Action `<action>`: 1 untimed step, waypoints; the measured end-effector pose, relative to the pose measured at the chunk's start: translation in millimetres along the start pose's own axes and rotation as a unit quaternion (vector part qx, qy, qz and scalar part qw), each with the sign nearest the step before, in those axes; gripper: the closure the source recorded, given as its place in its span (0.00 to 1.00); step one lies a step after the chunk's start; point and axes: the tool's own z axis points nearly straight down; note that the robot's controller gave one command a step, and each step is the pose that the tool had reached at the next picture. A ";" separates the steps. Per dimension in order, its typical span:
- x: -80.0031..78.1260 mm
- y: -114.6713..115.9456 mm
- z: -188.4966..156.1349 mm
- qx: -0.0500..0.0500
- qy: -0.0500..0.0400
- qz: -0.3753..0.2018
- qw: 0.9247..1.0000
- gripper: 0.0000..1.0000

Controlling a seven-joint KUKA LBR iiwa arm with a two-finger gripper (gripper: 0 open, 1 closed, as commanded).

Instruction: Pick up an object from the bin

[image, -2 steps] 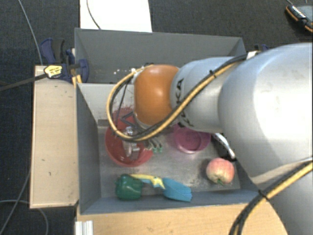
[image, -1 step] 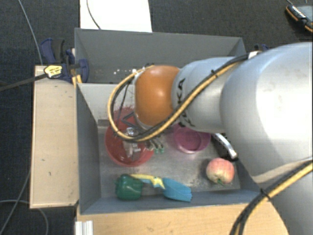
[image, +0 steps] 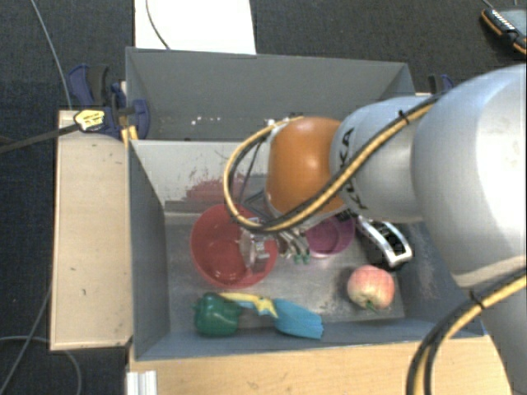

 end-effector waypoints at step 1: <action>-0.5 10.0 -17.2 0.001 0.006 -0.011 1.000 1.00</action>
Offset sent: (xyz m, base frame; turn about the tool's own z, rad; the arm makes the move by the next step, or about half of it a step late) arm -0.0078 -0.0441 -0.0023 0.0331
